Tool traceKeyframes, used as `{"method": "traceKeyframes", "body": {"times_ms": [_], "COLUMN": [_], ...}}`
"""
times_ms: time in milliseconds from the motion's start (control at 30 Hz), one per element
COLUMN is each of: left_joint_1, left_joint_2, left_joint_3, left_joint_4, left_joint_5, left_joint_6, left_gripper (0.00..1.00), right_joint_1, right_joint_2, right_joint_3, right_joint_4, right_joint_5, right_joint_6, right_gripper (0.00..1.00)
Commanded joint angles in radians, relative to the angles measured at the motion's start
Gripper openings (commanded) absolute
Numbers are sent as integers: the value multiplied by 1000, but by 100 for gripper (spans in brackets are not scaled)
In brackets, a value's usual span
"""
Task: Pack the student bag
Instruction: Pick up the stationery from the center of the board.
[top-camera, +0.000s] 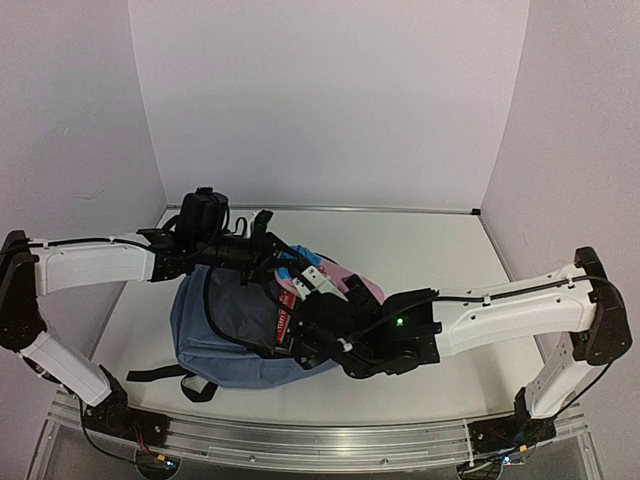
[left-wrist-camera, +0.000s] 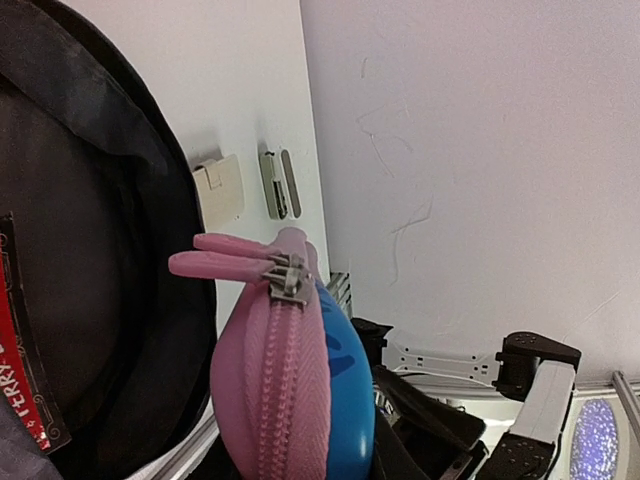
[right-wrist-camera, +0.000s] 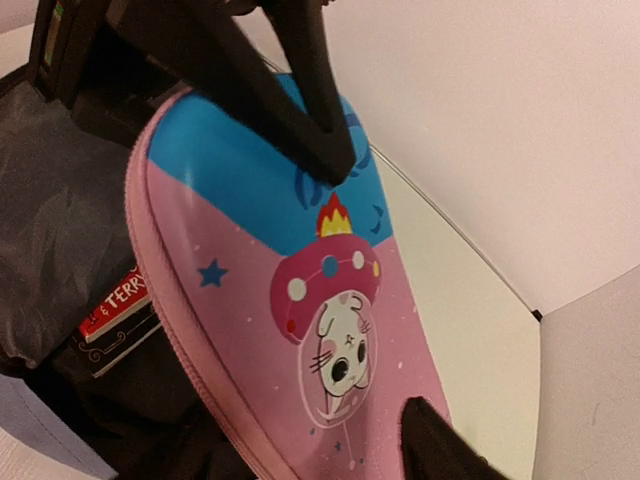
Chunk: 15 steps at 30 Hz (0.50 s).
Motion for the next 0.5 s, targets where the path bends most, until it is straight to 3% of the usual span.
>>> {"method": "traceKeyframes", "body": {"times_ms": [0, 133, 267, 467], "left_joint_1": [25, 73, 132, 225], "left_joint_2": [-156, -231, -303, -418], "left_joint_3": [-25, -54, -107, -208], "left_joint_4": [55, 41, 33, 77], "left_joint_5": [-142, -182, -180, -141], "left_joint_6": [71, 103, 131, 161], "left_gripper": [0, 0, 0, 0], "right_joint_1": [-1, -8, -78, -283], "right_joint_2": [-89, -103, -146, -258], "right_joint_3": [62, 97, 118, 49], "right_joint_4": [41, 41, 43, 171], "right_joint_5": [13, -36, -181, -586], "right_joint_6": [98, 140, 224, 336], "right_gripper": [84, 98, 98, 98]}}
